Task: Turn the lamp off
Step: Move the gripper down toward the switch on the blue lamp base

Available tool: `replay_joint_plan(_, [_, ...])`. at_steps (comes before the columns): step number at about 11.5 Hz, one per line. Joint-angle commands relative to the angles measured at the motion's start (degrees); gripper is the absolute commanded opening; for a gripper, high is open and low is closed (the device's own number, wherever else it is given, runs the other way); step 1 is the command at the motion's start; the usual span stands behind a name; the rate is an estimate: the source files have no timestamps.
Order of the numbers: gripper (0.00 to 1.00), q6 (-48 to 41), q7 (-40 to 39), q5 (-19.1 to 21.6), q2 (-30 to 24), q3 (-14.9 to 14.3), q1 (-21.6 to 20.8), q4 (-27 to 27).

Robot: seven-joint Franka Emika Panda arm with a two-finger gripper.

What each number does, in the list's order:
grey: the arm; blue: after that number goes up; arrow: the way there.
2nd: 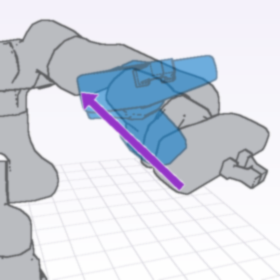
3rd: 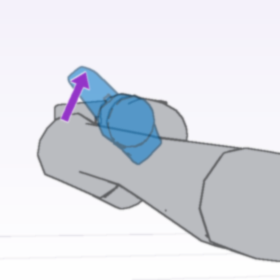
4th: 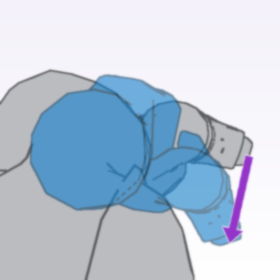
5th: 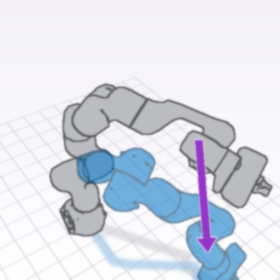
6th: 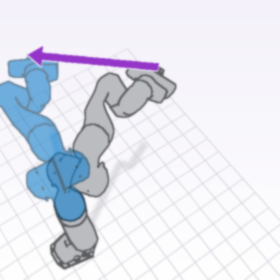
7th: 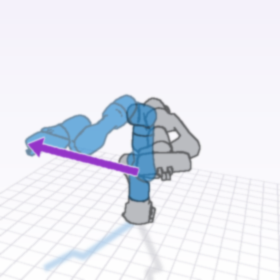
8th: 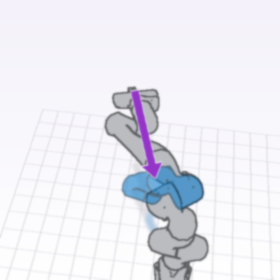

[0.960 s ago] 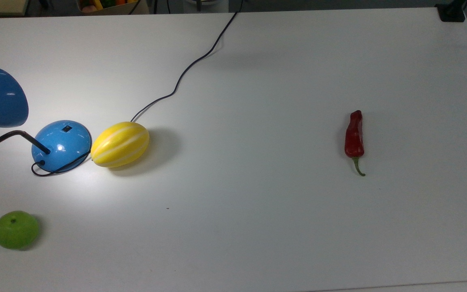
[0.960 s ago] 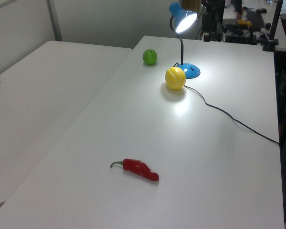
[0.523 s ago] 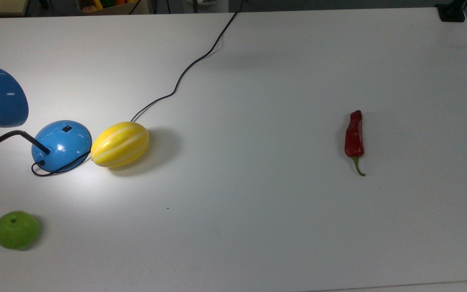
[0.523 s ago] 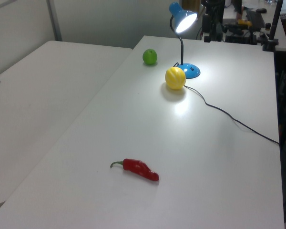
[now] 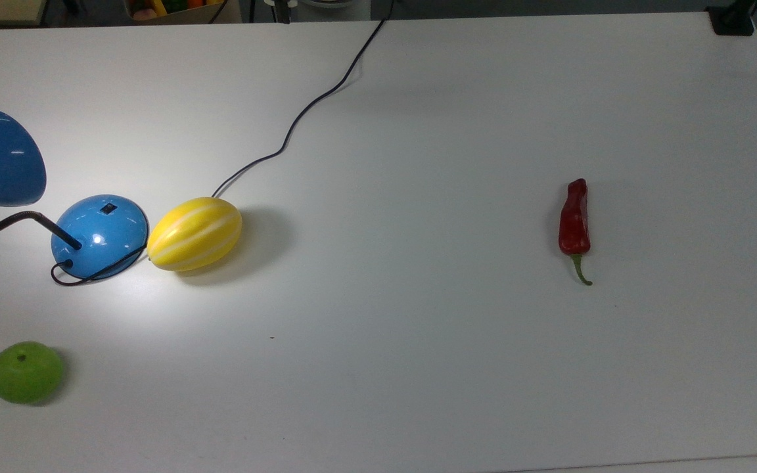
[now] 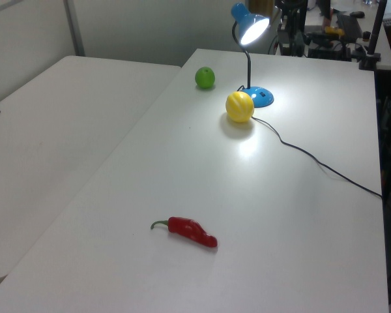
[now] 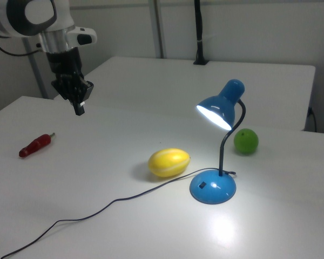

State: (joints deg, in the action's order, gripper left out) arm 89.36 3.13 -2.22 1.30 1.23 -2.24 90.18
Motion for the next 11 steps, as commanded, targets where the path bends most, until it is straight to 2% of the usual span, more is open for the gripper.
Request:
replay_joint_plan(1, [0.0,-1.2,-1.37,0.29,0.11,-0.26,1.01,-0.79])
replay_joint_plan(4, [0.0,5.19,-0.15,0.29,0.46,-0.27,3.64,2.8])
replay_joint_plan(9, [0.0,16.88,3.45,-0.24,0.98,-0.27,8.64,12.64])
replay_joint_plan(11, [0.0,20.76,4.95,-0.33,2.65,-0.27,10.67,13.97])
